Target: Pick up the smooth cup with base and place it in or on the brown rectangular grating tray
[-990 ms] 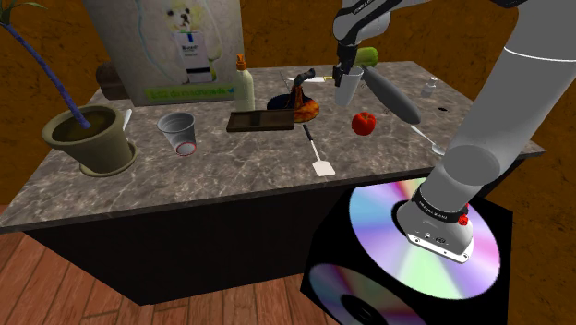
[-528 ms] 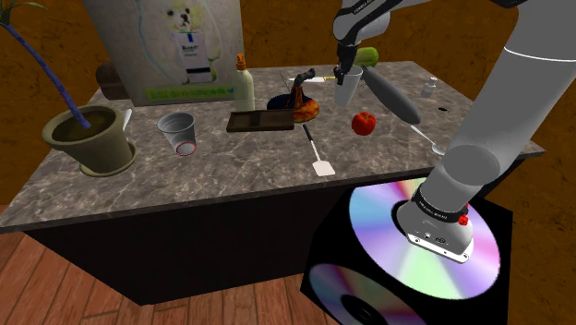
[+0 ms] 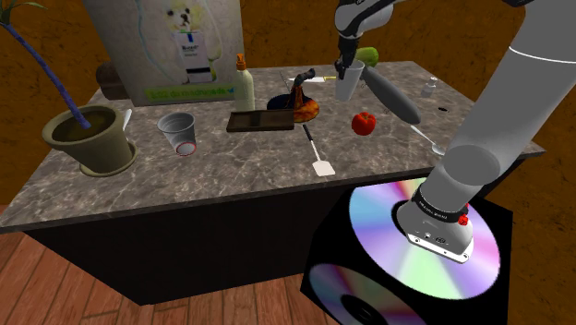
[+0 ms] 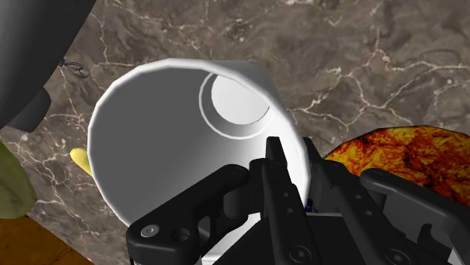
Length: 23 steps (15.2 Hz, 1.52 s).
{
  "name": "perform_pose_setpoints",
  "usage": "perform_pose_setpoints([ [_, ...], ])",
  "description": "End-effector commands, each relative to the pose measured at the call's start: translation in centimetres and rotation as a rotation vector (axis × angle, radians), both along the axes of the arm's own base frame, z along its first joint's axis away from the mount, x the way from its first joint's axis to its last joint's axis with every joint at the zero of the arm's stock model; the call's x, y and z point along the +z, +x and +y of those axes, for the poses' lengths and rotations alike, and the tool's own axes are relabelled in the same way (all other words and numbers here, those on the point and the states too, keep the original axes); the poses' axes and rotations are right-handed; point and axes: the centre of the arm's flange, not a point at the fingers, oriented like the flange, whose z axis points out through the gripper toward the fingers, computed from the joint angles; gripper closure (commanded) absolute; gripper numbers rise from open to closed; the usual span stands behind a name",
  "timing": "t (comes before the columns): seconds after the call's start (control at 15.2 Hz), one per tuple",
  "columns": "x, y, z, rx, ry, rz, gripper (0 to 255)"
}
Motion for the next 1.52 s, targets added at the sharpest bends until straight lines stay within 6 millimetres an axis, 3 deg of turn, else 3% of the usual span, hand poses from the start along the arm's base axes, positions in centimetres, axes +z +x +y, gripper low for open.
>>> perform_pose_setpoints([
  [0.0, 1.1, 0.0, 0.0, 0.0, 0.0, 0.0, 255],
  [1.06, 9.6, 0.0, 0.0, 0.0, 0.0, 0.0, 255],
  [1.45, 10.5, 3.1, 7.2, 0.0, 0.0, 0.0, 255],
])
